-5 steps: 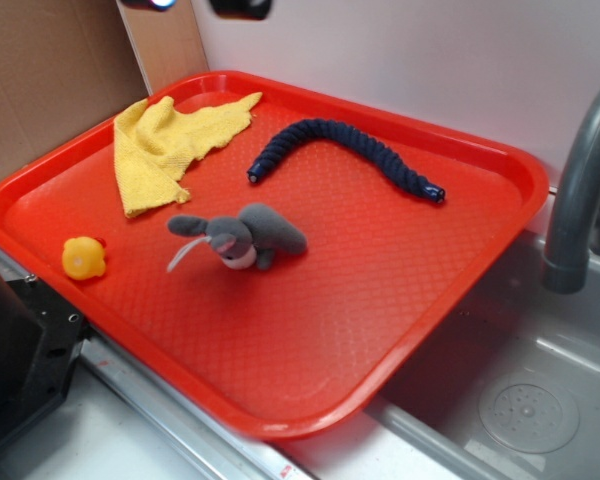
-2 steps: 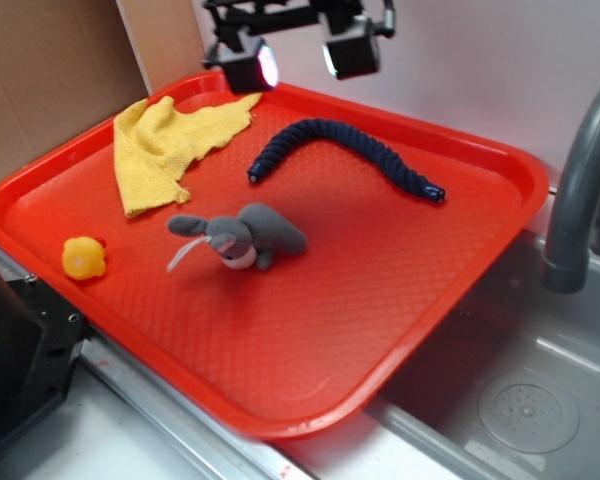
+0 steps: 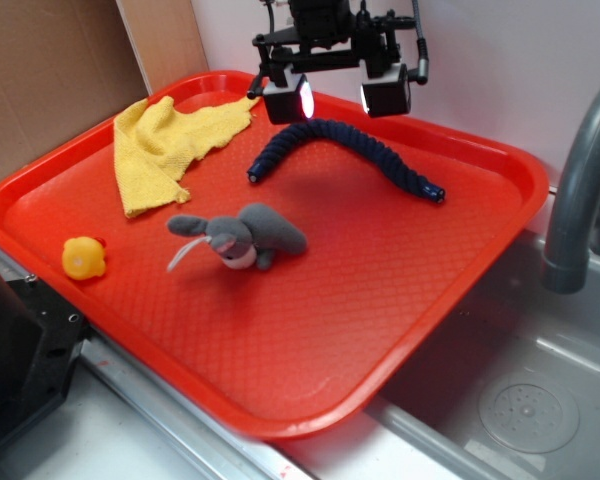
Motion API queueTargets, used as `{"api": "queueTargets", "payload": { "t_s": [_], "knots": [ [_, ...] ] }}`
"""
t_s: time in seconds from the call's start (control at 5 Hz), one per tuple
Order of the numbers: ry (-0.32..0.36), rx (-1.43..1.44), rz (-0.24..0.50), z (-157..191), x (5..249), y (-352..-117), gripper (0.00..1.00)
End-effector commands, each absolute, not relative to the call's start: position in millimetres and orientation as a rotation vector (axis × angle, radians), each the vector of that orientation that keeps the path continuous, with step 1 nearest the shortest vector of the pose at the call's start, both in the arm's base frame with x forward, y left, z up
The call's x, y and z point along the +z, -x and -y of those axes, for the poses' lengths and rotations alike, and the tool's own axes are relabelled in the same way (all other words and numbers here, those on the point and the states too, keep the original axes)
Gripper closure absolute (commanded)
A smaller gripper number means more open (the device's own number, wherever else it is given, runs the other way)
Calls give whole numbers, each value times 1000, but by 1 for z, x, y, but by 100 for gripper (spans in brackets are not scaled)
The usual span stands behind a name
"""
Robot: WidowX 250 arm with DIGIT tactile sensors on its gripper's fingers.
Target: Grab the blue rope.
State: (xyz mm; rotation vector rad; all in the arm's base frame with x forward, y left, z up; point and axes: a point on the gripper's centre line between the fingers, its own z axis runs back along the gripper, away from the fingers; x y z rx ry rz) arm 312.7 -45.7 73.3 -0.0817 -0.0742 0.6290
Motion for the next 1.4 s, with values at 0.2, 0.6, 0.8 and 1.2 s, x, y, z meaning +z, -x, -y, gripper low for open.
{"api": "queueTargets", "payload": {
  "t_s": [0.2, 0.6, 0.8, 1.2],
  "knots": [
    [161, 744, 133, 62, 90, -296, 0],
    [119, 806, 135, 68, 82, -309, 0],
    [69, 804, 118, 62, 69, -319, 0],
    [2, 752, 75, 69, 40, -334, 0]
  ]
}}
